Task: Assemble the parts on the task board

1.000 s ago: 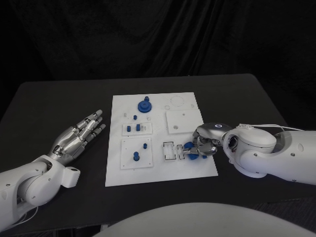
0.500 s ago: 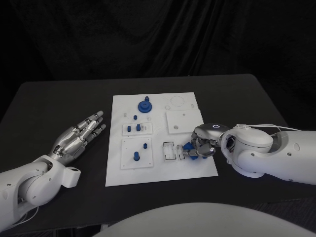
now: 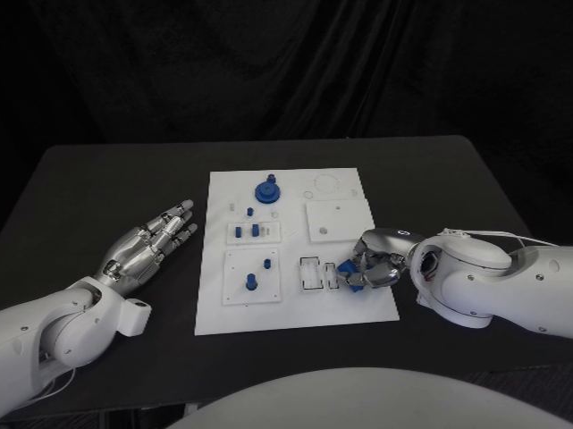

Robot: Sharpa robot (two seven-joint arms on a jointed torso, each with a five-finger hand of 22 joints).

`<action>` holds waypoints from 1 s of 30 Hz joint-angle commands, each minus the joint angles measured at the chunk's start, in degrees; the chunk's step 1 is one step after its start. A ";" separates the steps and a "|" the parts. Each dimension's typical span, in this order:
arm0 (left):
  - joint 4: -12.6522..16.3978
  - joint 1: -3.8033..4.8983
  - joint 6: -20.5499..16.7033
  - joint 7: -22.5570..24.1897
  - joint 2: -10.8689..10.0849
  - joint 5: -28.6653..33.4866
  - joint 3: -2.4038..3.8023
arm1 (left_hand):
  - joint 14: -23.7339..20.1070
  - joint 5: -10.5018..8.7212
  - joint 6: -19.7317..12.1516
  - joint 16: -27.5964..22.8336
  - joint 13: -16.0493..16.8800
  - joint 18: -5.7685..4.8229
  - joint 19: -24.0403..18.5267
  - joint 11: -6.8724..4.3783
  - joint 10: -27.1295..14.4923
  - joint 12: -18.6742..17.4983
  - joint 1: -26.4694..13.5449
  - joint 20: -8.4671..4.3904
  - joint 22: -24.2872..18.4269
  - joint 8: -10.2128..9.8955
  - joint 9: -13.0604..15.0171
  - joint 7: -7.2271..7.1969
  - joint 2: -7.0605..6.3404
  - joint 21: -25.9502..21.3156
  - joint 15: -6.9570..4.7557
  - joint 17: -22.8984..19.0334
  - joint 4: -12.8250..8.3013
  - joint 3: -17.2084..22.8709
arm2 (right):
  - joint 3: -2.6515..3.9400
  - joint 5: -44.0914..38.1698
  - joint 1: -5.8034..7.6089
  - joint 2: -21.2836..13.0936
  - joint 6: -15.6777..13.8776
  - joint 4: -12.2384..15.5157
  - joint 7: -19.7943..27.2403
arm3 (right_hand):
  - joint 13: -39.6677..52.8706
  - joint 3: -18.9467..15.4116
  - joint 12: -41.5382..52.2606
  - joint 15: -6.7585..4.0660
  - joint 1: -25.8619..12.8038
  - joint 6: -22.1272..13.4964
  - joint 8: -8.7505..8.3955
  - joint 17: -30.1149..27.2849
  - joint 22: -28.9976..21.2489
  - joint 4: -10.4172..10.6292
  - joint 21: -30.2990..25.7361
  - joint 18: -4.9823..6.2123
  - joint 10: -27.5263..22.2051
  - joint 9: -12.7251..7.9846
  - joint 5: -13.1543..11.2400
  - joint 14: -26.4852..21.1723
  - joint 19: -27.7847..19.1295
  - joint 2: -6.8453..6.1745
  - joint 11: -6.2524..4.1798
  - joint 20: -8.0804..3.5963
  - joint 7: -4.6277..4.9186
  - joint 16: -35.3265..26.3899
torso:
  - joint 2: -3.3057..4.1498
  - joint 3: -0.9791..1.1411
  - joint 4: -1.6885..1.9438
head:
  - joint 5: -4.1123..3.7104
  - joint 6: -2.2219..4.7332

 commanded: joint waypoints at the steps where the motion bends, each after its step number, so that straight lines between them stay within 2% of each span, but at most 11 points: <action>1: 0.08 -0.08 0.47 3.43 0.12 0.26 0.04 | -0.02 0.20 -0.82 -0.21 -0.03 0.64 -0.06 0.45 -0.05 0.19 0.54 0.35 0.05 -0.05 -0.13 -0.28 -0.10 -0.25 0.28 -0.09 0.01 0.30 | 0.05 10.15 0.28 -0.60 -6.27 0.93 4.35 | 15.06 8.20 0.15 0.10 0.39 0.16 0.44 12.80 13.72 -7.24 -0.04 -0.78 5.97 0.96 0.55 5.61 4.25 2.08 -0.48 -0.05 -0.22 -0.25 | 0.00 0.04 0.00 | 0.58 0.01; 4: 0.10 -0.08 0.43 3.43 0.13 0.26 0.04 | -0.02 0.17 -0.47 -0.21 -0.03 0.67 -0.05 0.30 -0.03 0.21 0.50 0.35 0.06 0.07 -0.06 0.25 -0.12 -0.25 0.25 -0.09 0.17 0.24 | 0.06 14.41 1.17 -1.04 -7.62 1.89 5.52 | 15.06 8.37 0.15 0.15 -0.39 0.29 0.52 12.61 13.69 -6.92 -0.11 -0.75 5.97 1.25 0.38 5.57 4.21 2.14 -0.49 0.01 -0.24 -0.32 | -0.03 -0.01 0.03 | 1.07 0.01; 8: 0.08 -0.08 0.39 3.44 0.21 0.26 0.04 | -0.02 0.17 -0.36 -0.21 -0.03 0.68 -0.05 0.21 -0.03 0.22 0.49 0.35 0.06 0.12 -0.03 0.50 -0.13 -0.24 0.23 -0.09 0.22 0.22 | 0.06 18.28 1.78 -0.97 -7.75 2.45 5.94 | 15.06 8.54 0.15 0.17 -1.09 0.34 0.57 12.43 13.64 -6.63 -0.24 -0.71 5.97 1.54 -0.10 5.54 4.15 2.27 -0.51 0.04 -0.27 -0.38 | -0.03 -0.06 0.04 | 1.50 0.01; 16: 0.16 -0.08 0.30 3.42 0.23 0.26 0.04 | -0.02 0.17 -0.34 -0.21 -0.03 0.70 -0.05 0.17 -0.02 0.23 0.48 0.35 0.06 0.14 -0.03 0.64 -0.14 -0.24 0.21 -0.09 0.26 0.20 | 0.05 22.49 2.15 0.00 -6.93 1.92 5.82 | 15.06 8.75 0.15 0.29 -2.33 -0.08 0.43 12.07 13.55 -6.06 -0.47 -0.65 5.97 2.01 -1.40 5.47 4.03 2.50 -0.47 0.15 -0.18 -0.51 | -0.02 -0.11 0.17 | 1.96 0.01; 23: 0.02 -0.08 0.31 3.41 0.34 0.26 0.04 | -0.02 0.17 -0.34 -0.21 -0.03 0.70 -0.05 0.17 -0.02 0.23 0.48 0.35 0.06 0.14 -0.03 0.64 -0.14 -0.24 0.21 -0.09 0.26 0.20 | 0.05 23.30 2.20 1.10 -5.67 1.41 5.13 | 15.06 8.77 0.15 0.47 -3.77 -0.69 0.11 11.88 13.48 -5.34 -0.63 -0.60 5.97 2.59 -4.43 5.43 3.93 2.76 -0.28 0.33 0.03 -0.58 | 0.04 -0.12 0.11 | 2.16 0.01; 25: -0.04 -0.09 0.36 3.41 0.44 0.26 0.04 | -0.02 0.17 -0.32 -0.21 -0.03 0.71 -0.05 0.16 -0.02 0.23 0.48 0.35 0.07 0.15 -0.02 0.71 -0.16 -0.24 0.19 -0.09 0.27 0.19 | 0.05 23.38 2.20 1.67 -5.13 1.22 4.90 | 15.06 8.65 0.15 0.55 -4.41 -0.79 -0.02 11.71 13.44 -4.91 -0.72 -0.57 5.97 2.77 -6.11 5.40 3.88 2.91 -0.20 0.41 0.11 -0.63 | 0.05 -0.15 0.17 | 2.07 0.01; 27: -0.08 -0.09 0.40 3.41 0.51 0.26 0.04 | -0.02 0.17 -0.30 -0.21 -0.03 0.72 -0.04 0.15 -0.02 0.23 0.48 0.35 0.07 0.17 -0.02 0.75 -0.17 -0.24 0.18 -0.09 0.29 0.18 | 0.04 23.43 2.20 2.17 -4.67 1.00 4.70 | 15.06 8.34 0.15 0.65 -5.23 -0.91 -0.24 11.56 13.40 -4.24 -0.81 -0.55 5.97 2.89 -8.77 5.37 3.84 3.11 -0.10 0.50 0.22 -0.69 | 0.06 -0.20 0.20 | 2.02 0.01; 30: -0.11 -0.09 0.45 3.41 0.57 0.26 0.04 | -0.02 0.18 -0.35 -0.21 -0.03 0.72 -0.05 0.15 -0.03 0.21 0.48 0.36 0.07 0.16 -0.02 0.79 -0.18 -0.24 0.18 -0.09 0.30 0.18 | 0.04 23.47 2.20 3.03 -3.75 0.47 4.19 | 15.06 8.19 0.15 0.71 -5.52 -1.21 -0.53 11.46 13.35 -4.03 -0.95 -0.50 5.97 2.94 -9.83 5.35 3.76 3.10 -0.01 0.56 0.34 -0.72 | 0.04 -0.19 0.23 | 2.03 0.01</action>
